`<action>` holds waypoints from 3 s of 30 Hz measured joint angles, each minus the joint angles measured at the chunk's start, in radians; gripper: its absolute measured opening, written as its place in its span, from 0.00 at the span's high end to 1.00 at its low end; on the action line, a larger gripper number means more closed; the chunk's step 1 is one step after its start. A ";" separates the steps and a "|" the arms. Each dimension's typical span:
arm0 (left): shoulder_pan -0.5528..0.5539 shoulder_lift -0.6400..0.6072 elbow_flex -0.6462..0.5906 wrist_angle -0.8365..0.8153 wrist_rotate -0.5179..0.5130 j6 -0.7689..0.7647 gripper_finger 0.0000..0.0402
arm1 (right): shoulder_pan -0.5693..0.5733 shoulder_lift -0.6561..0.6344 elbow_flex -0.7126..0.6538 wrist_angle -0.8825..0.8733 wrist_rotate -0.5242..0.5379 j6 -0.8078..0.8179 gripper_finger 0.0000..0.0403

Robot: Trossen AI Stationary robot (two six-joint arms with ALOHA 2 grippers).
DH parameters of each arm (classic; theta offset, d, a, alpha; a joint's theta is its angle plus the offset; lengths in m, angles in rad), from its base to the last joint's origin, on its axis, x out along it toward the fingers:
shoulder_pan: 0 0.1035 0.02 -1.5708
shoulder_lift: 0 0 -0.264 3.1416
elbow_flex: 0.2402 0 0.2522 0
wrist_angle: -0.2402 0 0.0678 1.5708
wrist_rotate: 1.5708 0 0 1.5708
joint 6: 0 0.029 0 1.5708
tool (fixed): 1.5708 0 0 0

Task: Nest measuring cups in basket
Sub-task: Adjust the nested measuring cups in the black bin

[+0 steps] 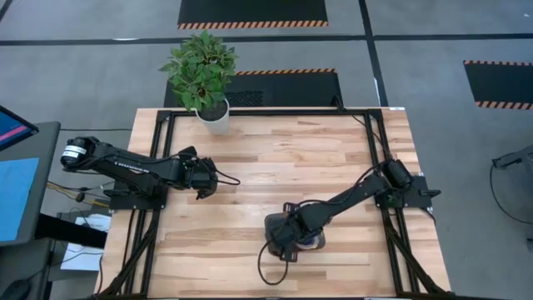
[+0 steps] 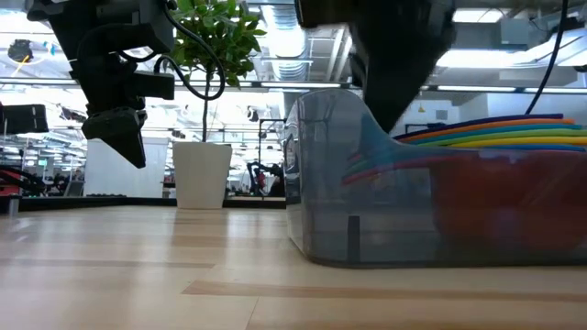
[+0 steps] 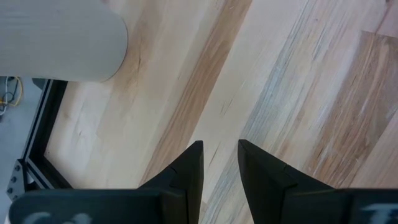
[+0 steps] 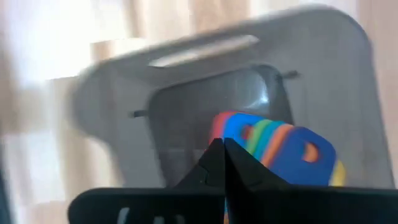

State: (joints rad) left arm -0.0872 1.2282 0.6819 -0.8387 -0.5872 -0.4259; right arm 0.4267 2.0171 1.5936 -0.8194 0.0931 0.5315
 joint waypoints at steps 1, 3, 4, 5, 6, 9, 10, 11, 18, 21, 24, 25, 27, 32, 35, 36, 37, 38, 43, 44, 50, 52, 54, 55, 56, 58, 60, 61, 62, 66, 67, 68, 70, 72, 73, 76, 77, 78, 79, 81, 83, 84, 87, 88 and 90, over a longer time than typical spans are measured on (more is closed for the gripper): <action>0.000 0.000 0.000 0.000 0.000 0.000 0.77 | 0.004 -0.001 0.014 0.001 -0.010 -0.019 0.98; 0.000 0.000 0.000 0.000 0.000 0.000 0.77 | 0.017 -0.005 0.046 0.005 -0.017 -0.055 0.96; 0.000 0.000 0.000 0.000 0.000 0.000 0.77 | 0.024 -0.006 0.061 0.002 -0.018 -0.067 0.95; 0.000 0.000 0.000 0.000 0.000 0.000 0.77 | 0.031 -0.006 0.076 -0.011 -0.019 -0.069 0.94; 0.000 0.000 0.000 0.000 0.000 0.000 0.77 | 0.037 -0.006 0.086 -0.026 -0.019 -0.069 0.93; 0.000 0.000 0.000 0.000 0.000 0.000 0.77 | 0.055 -0.006 0.096 -0.039 -0.019 -0.064 0.93; 0.000 0.000 0.000 0.000 0.000 0.000 0.77 | 0.060 -0.006 0.096 -0.041 -0.019 -0.063 0.93; 0.000 0.000 0.000 0.000 0.000 0.000 0.77 | 0.065 -0.006 0.096 -0.044 -0.019 -0.062 0.94; 0.000 0.000 0.000 0.000 0.000 0.000 0.77 | 0.072 -0.006 0.096 -0.206 0.155 0.052 0.98; 0.000 0.000 0.000 0.000 0.000 0.000 0.77 | 0.068 -0.010 0.096 -0.302 0.202 0.098 0.96; 0.000 0.000 0.000 0.000 0.000 0.000 0.77 | 0.071 -0.014 0.096 -0.405 0.228 0.169 0.96; 0.000 0.000 0.000 0.000 0.000 0.000 0.77 | 0.071 -0.014 0.096 -0.447 0.224 0.197 0.97; 0.000 0.000 0.000 0.000 0.000 0.000 0.77 | 0.071 -0.014 0.082 -0.486 0.223 0.228 0.98; 0.000 0.000 0.000 0.000 0.000 -0.001 0.77 | 0.052 -0.013 0.065 -0.484 0.209 0.230 0.97; 0.000 0.000 0.000 0.000 0.000 -0.001 0.77 | 0.028 -0.011 0.065 -0.488 0.202 0.230 0.95; 0.000 0.000 0.000 0.000 0.000 -0.002 0.77 | 0.019 -0.006 0.066 -0.486 0.196 0.228 0.95; 0.000 0.000 0.000 0.000 0.000 -0.002 0.77 | 0.010 -0.002 0.066 -0.490 0.192 0.228 0.95; 0.000 0.000 0.000 0.000 0.000 -0.002 0.77 | 0.003 0.000 0.065 -0.499 0.190 0.228 0.96; 0.000 0.000 0.000 0.000 0.000 -0.002 0.77 | -0.024 0.001 0.065 -0.487 0.137 0.222 0.99; 0.000 0.000 0.000 0.000 0.000 -0.001 0.77 | -0.024 0.001 0.065 -0.481 0.127 0.221 0.99; 0.000 0.000 0.000 0.001 0.000 0.014 0.77 | -0.024 0.001 0.065 -0.479 0.069 0.204 0.93; 0.000 0.000 0.000 0.003 -0.001 0.014 0.77 | -0.024 0.001 0.065 -0.473 0.069 0.208 0.94; 0.000 0.000 0.000 0.005 -0.001 0.014 0.77 | -0.028 0.001 0.065 -0.468 0.076 0.233 0.96; 0.000 0.000 0.000 0.007 -0.001 0.014 0.77 | -0.031 0.001 0.065 -0.467 0.077 0.244 0.97; 0.000 0.000 0.000 0.010 -0.001 0.014 0.77 | -0.034 0.001 0.065 -0.464 0.077 0.250 0.98; 0.000 0.000 0.000 0.013 -0.001 0.015 0.77 | -0.037 0.001 0.065 -0.453 0.077 0.245 0.99; 0.000 0.000 0.000 0.020 -0.001 0.015 0.77 | -0.038 0.001 0.065 -0.434 0.079 0.225 0.98; 0.000 0.000 0.000 0.021 -0.001 0.015 0.77 | -0.038 0.001 0.065 -0.429 0.078 0.223 0.97; 0.000 0.000 0.000 0.020 -0.002 0.015 0.77 | -0.037 0.001 0.065 -0.428 0.078 0.221 0.95; 0.000 0.000 0.000 0.020 -0.002 0.015 0.77 | -0.036 0.001 0.065 -0.441 0.078 0.221 0.94; 0.000 0.000 0.000 0.020 -0.002 0.015 0.77 | -0.037 0.001 0.065 -0.440 0.078 0.221 0.94; 0.000 0.000 0.000 0.021 -0.002 0.015 0.77 | -0.037 0.001 0.065 -0.440 0.078 0.221 0.95; 0.000 0.000 0.000 0.022 -0.003 0.017 0.77 | -0.037 0.001 0.065 -0.440 0.082 0.221 0.97; 0.000 0.000 0.000 0.022 -0.003 0.027 0.77 | -0.037 0.001 0.065 -0.441 0.084 0.228 0.99; 0.000 0.000 0.000 0.022 -0.003 0.030 0.77 | -0.037 0.001 0.065 -0.441 0.084 0.253 0.99; 0.000 0.000 0.000 0.023 -0.003 0.024 0.77 | -0.042 0.001 0.065 -0.442 0.089 0.352 0.96; 0.000 0.000 0.000 0.024 -0.003 0.025 0.77 | -0.042 0.001 0.065 -0.441 0.090 0.362 0.95; 0.000 0.000 0.000 0.027 -0.003 0.028 0.77 | -0.041 0.001 0.065 -0.441 0.091 0.362 0.94; 0.000 0.000 0.000 0.028 -0.003 0.034 0.77 | -0.042 0.001 0.065 -0.441 0.091 0.359 0.94; 0.000 0.000 0.000 0.029 -0.003 0.049 0.77 | -0.042 0.001 0.065 -0.433 0.078 0.339 0.94; 0.000 0.000 0.000 0.029 -0.003 0.058 0.77 | -0.040 0.001 0.065 -0.416 0.067 0.310 0.96; 0.000 0.000 0.000 0.029 -0.003 0.059 0.77 | -0.041 0.001 0.065 -0.408 0.066 0.303 0.97; 0.000 0.000 0.000 0.029 -0.003 0.060 0.77 | -0.040 0.001 0.065 -0.397 0.065 0.283 0.99; 0.000 0.000 0.000 0.029 -0.003 0.060 0.77 | -0.041 0.001 0.065 -0.391 0.066 0.277 0.98; 0.000 0.000 0.000 0.029 -0.003 0.060 0.77 | -0.042 0.001 0.065 -0.375 0.065 0.261 0.97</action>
State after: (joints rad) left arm -0.0872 1.2282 0.6819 -0.8097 -0.5903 -0.3664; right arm 0.3846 2.0178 1.6585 -1.1948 0.1585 0.7925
